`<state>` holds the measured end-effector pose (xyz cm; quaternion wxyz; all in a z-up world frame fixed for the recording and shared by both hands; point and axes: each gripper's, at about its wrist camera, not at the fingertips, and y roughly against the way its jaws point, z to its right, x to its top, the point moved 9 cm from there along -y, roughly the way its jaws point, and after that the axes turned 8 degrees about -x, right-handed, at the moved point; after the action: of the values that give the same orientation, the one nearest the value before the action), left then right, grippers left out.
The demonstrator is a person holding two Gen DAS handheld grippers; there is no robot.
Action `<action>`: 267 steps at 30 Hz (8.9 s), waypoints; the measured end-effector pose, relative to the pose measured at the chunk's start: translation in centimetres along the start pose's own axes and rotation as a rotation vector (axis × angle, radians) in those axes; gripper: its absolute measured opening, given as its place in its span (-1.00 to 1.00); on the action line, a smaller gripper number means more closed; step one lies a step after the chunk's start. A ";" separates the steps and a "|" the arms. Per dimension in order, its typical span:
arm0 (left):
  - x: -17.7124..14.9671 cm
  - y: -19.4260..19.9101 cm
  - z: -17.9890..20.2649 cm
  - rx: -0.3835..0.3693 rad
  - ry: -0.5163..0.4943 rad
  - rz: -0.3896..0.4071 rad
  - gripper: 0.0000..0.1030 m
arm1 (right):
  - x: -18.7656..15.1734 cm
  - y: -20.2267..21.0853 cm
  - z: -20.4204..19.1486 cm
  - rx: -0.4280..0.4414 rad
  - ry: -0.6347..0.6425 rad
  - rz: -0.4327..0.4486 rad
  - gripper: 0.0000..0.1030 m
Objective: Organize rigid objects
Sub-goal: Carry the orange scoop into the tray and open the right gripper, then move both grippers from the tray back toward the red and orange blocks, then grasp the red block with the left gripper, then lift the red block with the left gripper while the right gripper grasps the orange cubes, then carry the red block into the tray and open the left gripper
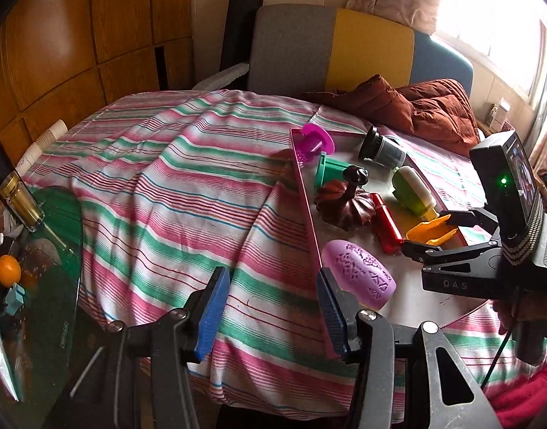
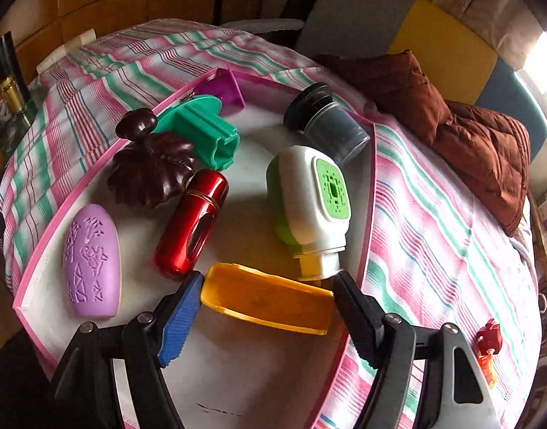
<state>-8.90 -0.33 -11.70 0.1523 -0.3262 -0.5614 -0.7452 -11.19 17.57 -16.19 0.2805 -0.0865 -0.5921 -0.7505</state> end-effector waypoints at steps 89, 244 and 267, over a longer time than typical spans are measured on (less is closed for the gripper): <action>1.0 -3.6 29.5 -0.308 -0.477 -0.084 0.52 | -24.0 3.4 34.3 -0.206 -1.233 -0.123 0.56; 0.0 0.4 17.9 -0.304 -0.276 -0.048 -0.07 | -15.2 -2.2 22.5 -0.165 -0.522 -0.085 0.16; 0.6 -6.2 12.5 -0.297 -0.091 -0.134 -0.07 | -14.9 -2.2 22.5 -0.170 -0.505 -0.090 0.16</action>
<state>-9.06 13.49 -13.87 0.0268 -0.3401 -0.4718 -0.8130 -4.60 43.68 -18.55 0.0819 -0.2680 -0.5815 -0.7638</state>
